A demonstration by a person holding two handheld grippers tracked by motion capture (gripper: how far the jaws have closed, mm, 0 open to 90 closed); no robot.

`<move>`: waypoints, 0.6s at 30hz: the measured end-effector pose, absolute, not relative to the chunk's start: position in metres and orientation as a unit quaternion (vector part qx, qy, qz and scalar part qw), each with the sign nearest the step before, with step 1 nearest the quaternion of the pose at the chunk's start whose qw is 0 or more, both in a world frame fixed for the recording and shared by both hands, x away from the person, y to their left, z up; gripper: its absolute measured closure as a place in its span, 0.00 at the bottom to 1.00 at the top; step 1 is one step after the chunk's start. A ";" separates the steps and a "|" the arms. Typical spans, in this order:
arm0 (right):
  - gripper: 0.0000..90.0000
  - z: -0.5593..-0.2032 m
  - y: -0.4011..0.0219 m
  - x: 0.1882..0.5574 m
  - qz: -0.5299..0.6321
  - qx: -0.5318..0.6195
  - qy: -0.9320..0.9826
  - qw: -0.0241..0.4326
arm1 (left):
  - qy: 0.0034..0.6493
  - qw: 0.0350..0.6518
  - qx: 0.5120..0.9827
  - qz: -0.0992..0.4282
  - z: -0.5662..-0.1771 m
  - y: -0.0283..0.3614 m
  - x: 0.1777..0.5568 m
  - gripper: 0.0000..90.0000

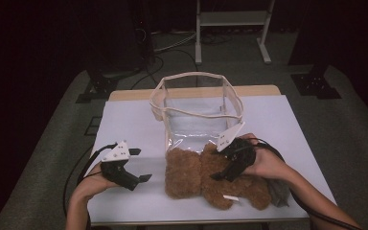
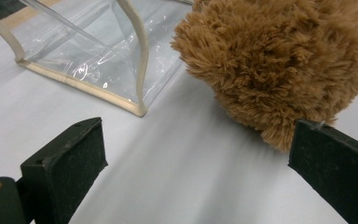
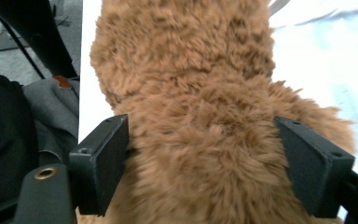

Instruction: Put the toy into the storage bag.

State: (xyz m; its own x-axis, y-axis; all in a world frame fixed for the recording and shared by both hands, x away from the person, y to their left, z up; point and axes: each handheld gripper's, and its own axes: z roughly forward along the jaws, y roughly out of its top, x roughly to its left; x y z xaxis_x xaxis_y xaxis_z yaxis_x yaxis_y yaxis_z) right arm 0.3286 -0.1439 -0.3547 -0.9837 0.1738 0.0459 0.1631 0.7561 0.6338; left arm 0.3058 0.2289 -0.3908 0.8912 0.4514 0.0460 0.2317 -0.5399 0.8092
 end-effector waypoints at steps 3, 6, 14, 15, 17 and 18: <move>0.23 -0.349 -0.147 0.323 0.340 0.086 0.936 0.015 | 0.199 0.438 0.868 0.125 -0.391 0.229 0.306 0.04; 0.20 -0.353 -0.146 0.319 0.332 0.080 0.940 0.022 | 0.198 0.438 0.868 0.125 -0.391 0.228 0.306 0.04; 0.17 -0.373 -0.139 0.312 0.324 0.073 0.941 0.068 | 0.203 0.441 0.866 0.121 -0.393 0.230 0.307 0.04; 0.17 -0.373 -0.139 0.312 0.324 0.073 0.941 0.068 | 0.203 0.441 0.866 0.121 -0.393 0.230 0.307 0.04; 0.17 -0.375 -0.139 0.311 0.326 0.073 0.940 0.070 | 0.203 0.438 0.867 0.120 -0.393 0.231 0.308 0.04; 0.17 -0.375 -0.139 0.311 0.327 0.073 0.940 0.070 | 0.204 0.439 0.867 0.120 -0.394 0.231 0.308 0.04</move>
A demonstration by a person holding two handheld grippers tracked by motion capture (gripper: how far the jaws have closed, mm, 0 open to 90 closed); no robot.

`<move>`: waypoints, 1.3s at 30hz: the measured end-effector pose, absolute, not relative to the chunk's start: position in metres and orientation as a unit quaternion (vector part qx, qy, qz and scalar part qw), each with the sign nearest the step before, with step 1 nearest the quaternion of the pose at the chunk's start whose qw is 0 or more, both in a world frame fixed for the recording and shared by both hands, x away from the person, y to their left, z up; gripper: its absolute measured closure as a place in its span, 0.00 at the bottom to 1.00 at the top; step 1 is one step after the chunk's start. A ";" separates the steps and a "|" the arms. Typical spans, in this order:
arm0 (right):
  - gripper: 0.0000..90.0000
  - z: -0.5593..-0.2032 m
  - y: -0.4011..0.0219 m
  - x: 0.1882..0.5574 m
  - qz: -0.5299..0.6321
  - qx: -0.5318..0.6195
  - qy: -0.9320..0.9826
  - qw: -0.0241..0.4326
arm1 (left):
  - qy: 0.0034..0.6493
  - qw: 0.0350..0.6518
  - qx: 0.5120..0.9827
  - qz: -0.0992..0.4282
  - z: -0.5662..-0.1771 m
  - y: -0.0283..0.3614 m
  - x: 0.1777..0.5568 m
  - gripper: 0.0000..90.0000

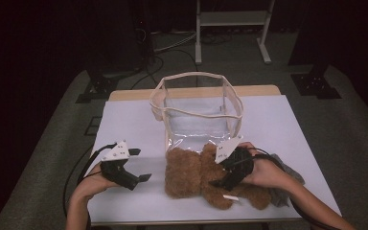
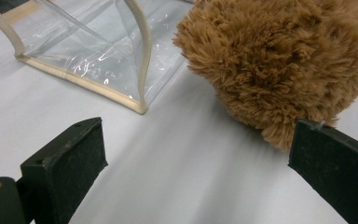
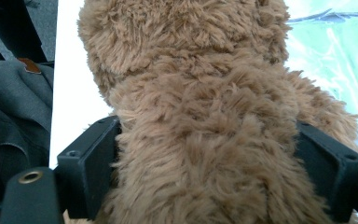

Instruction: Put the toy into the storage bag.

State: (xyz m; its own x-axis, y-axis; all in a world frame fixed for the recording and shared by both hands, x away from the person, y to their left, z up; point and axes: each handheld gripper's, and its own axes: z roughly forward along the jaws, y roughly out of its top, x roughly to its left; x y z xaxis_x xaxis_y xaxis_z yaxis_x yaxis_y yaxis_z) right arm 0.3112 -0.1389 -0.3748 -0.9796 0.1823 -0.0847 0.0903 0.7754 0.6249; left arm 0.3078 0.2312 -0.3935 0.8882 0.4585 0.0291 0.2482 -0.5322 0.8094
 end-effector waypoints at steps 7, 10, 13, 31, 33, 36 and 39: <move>0.14 -0.378 -0.137 0.311 0.320 0.065 0.942 0.083 | 0.204 0.440 0.866 0.119 -0.394 0.231 0.307 0.03; 0.13 -0.380 -0.136 0.311 0.317 0.065 0.942 0.086 | 0.207 0.442 0.865 0.120 -0.394 0.232 0.308 0.04; 0.11 -0.380 -0.135 0.310 0.313 0.061 0.944 0.089 | 0.206 0.440 0.866 0.120 -0.394 0.232 0.308 0.04; 0.19 -0.387 -0.125 0.320 0.273 0.060 0.957 0.081 | 0.222 0.440 0.862 0.118 -0.401 0.238 0.311 0.03; 0.23 -0.387 -0.127 0.323 0.277 0.062 0.956 0.077 | 0.224 0.440 0.861 0.118 -0.402 0.239 0.312 0.04; 0.32 -0.386 -0.129 0.324 0.282 0.067 0.954 0.074 | 0.226 0.443 0.860 0.115 -0.404 0.240 0.312 0.04; 0.40 -0.382 -0.132 0.324 0.284 0.073 0.953 0.072 | 0.226 0.444 0.860 0.114 -0.404 0.240 0.313 0.04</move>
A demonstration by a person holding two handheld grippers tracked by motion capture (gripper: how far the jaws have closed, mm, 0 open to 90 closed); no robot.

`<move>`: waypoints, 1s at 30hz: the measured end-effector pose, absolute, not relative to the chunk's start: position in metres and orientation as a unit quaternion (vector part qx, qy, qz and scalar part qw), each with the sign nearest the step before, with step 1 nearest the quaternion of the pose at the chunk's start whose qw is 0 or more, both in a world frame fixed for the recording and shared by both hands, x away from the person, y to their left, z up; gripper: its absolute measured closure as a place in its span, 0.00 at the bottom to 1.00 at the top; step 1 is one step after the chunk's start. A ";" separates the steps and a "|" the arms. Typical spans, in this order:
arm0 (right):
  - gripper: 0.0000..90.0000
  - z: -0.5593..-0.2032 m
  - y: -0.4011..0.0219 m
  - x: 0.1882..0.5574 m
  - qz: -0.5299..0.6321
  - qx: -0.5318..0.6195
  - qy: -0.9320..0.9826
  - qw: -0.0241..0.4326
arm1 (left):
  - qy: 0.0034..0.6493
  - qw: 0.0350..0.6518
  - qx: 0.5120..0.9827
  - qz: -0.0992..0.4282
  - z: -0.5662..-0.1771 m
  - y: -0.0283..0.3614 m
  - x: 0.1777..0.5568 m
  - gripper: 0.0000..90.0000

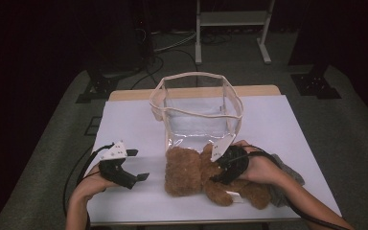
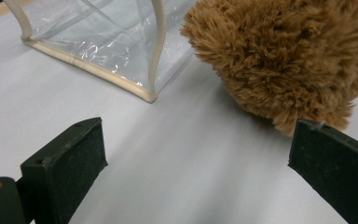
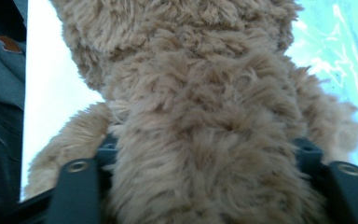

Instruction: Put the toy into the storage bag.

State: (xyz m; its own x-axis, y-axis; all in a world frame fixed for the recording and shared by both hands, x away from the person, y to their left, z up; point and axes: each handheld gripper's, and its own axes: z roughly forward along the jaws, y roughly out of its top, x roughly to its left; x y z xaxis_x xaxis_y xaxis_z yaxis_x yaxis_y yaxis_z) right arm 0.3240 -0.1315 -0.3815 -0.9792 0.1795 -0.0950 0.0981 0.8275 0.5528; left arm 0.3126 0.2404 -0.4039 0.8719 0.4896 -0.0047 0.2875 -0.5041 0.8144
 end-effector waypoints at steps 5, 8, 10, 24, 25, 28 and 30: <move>0.51 -0.371 -0.132 0.325 0.282 0.069 0.955 0.065 | 0.228 0.445 0.858 0.113 -0.406 0.241 0.313 0.04; 0.53 -0.363 -0.134 0.327 0.289 0.075 0.953 0.055 | 0.231 0.447 0.857 0.114 -0.406 0.243 0.313 0.04; 0.54 -0.359 -0.135 0.329 0.292 0.076 0.952 0.050 | 0.232 0.444 0.858 0.117 -0.406 0.245 0.314 0.03; 0.57 -0.297 -0.136 0.324 0.358 0.070 0.930 0.039 | 0.246 0.445 0.852 0.125 -0.406 0.255 0.313 0.03; 0.57 -0.292 -0.135 0.324 0.361 0.067 0.929 0.041 | 0.246 0.445 0.852 0.126 -0.405 0.255 0.313 0.04; 0.57 -0.266 -0.128 0.325 0.363 0.061 0.929 0.043 | 0.247 0.448 0.850 0.128 -0.405 0.256 0.313 0.04; 0.57 -0.260 -0.127 0.325 0.364 0.059 0.929 0.043 | 0.245 0.450 0.849 0.128 -0.404 0.257 0.313 0.04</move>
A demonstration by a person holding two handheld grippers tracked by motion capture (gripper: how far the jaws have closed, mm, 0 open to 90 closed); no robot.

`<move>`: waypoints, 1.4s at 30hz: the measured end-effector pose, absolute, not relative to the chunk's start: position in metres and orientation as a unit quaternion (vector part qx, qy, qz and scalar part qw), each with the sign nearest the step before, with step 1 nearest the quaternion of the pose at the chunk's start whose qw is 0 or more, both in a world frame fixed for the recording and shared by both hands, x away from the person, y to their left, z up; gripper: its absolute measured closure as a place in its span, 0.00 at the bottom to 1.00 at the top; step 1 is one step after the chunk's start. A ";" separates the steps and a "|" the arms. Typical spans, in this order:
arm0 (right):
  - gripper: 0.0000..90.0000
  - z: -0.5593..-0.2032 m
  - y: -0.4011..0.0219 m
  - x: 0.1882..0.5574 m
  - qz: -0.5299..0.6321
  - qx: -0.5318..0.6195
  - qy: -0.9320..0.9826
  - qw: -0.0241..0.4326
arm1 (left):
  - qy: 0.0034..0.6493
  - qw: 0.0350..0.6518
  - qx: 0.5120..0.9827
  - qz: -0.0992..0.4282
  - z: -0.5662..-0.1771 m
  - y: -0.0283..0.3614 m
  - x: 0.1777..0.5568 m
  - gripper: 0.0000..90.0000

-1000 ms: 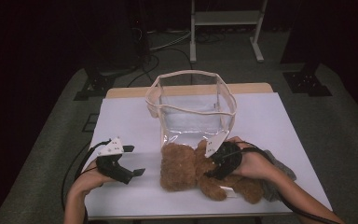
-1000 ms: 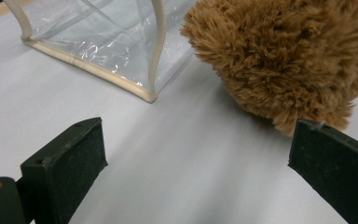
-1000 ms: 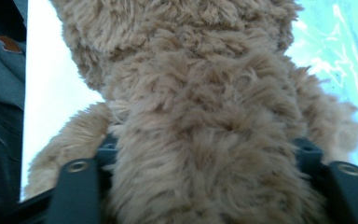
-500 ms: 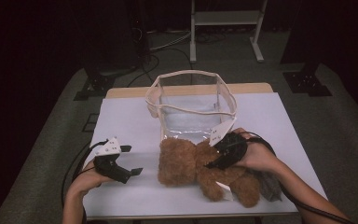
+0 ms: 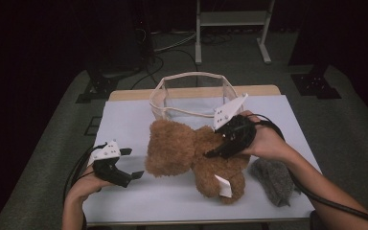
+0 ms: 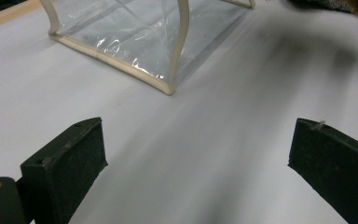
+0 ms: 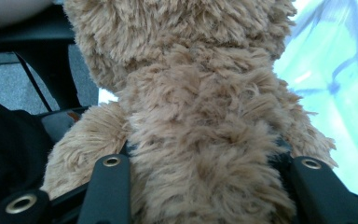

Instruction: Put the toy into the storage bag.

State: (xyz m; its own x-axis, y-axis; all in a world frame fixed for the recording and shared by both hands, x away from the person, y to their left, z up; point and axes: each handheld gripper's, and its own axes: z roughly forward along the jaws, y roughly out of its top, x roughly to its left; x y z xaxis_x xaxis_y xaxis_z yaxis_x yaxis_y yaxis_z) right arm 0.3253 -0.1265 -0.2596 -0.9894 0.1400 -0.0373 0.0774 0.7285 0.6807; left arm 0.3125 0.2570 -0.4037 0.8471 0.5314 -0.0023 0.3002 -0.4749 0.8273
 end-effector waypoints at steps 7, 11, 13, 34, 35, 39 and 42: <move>0.57 -0.207 -0.117 0.330 0.381 0.041 0.922 0.053 | 0.247 0.451 0.848 0.130 -0.403 0.257 0.312 0.03; 0.57 -0.178 -0.111 0.336 0.386 0.039 0.920 0.064 | 0.244 0.443 0.853 0.131 -0.404 0.256 0.313 0.03; 0.57 -0.166 -0.109 0.340 0.386 0.042 0.919 0.068 | 0.242 0.444 0.852 0.131 -0.403 0.256 0.312 0.04; 0.56 -0.082 -0.079 0.435 0.374 0.085 0.918 0.099 | 0.244 0.448 0.850 0.128 -0.404 0.258 0.312 0.04; 0.56 -0.083 -0.078 0.442 0.372 0.088 0.919 0.098 | 0.243 0.447 0.851 0.129 -0.404 0.257 0.313 0.03; 0.56 -0.082 -0.076 0.468 0.360 0.105 0.921 0.102 | 0.241 0.449 0.851 0.129 -0.404 0.256 0.312 0.03; 0.56 -0.080 -0.076 0.490 0.362 0.118 0.918 0.111 | 0.240 0.451 0.850 0.128 -0.404 0.256 0.311 0.03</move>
State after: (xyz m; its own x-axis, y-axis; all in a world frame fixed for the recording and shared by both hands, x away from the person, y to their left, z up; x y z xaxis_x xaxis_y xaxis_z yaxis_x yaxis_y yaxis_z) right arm 0.4895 -0.0761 -0.0796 -0.9474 0.2975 -0.1179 0.1373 0.7105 0.6901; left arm 0.3110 0.2562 -0.4036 0.8521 0.5233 0.0019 0.2920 -0.4786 0.8281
